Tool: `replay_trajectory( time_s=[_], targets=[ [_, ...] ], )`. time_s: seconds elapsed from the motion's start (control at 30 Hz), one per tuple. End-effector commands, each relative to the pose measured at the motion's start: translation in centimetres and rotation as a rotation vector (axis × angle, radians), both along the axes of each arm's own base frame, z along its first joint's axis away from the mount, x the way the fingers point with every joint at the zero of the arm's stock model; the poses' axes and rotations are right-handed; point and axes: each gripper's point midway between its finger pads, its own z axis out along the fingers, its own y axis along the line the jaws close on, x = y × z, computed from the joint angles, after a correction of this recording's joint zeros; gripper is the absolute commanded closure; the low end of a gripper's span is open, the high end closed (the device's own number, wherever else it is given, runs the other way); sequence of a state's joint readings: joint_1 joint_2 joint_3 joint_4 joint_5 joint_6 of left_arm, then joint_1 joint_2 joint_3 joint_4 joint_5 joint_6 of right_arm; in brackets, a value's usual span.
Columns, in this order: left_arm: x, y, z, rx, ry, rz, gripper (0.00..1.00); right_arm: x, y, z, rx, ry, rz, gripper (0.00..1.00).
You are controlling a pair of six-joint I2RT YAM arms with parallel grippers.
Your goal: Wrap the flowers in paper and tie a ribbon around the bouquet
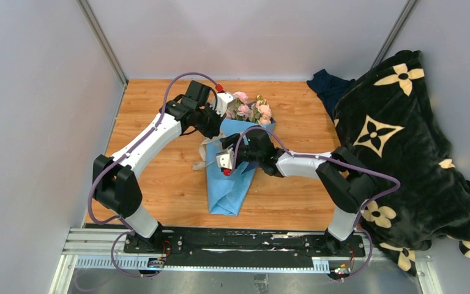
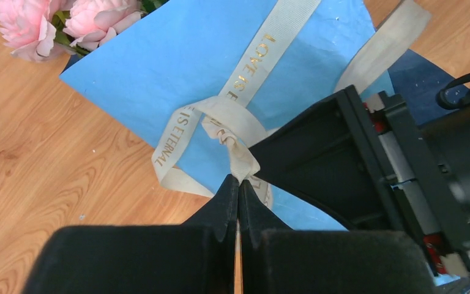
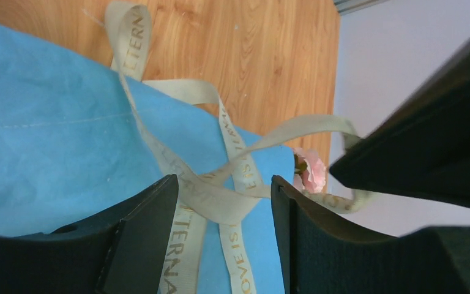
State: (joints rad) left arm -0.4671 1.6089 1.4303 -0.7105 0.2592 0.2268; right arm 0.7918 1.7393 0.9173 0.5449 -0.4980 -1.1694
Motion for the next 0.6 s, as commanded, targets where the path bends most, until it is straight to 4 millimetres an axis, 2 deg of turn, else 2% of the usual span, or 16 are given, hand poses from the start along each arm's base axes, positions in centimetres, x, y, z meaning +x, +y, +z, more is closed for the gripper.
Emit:
replay_trajectory(
  time_s=[0.0,0.17,0.33,0.4,0.5,0.53,0.57],
  targets=[
    [0.2,-0.5,1.6,-0.035,-0.035,-0.006,1.00,0.0,-0.5,-3.5,-0.176,-0.046,0.047,0.37],
    [0.4,-0.6,1.5,-0.036,-0.028,-0.007,1.00,-0.1,-0.7,-5.3,-0.255,0.010,0.060,0.37],
    [0.2,-0.9,1.4,-0.047,-0.014,-0.015,1.00,1.2,-0.1,-5.6,-0.198,0.054,-0.014,0.42],
    [0.1,-0.7,1.4,-0.040,-0.014,-0.015,1.00,1.6,0.0,-5.5,-0.177,0.099,-0.046,0.55],
    [0.8,0.3,1.8,-0.048,-0.019,0.019,1.00,1.7,-0.7,-5.1,-0.138,0.211,-0.104,0.93],
    [1.3,1.1,2.0,-0.046,-0.027,0.043,1.00,1.4,-1.1,-5.0,-0.123,0.263,-0.118,0.99],
    [1.8,1.8,2.1,-0.041,-0.038,0.067,1.00,0.7,-1.5,-5.0,-0.111,0.337,-0.121,1.00]
  ],
)
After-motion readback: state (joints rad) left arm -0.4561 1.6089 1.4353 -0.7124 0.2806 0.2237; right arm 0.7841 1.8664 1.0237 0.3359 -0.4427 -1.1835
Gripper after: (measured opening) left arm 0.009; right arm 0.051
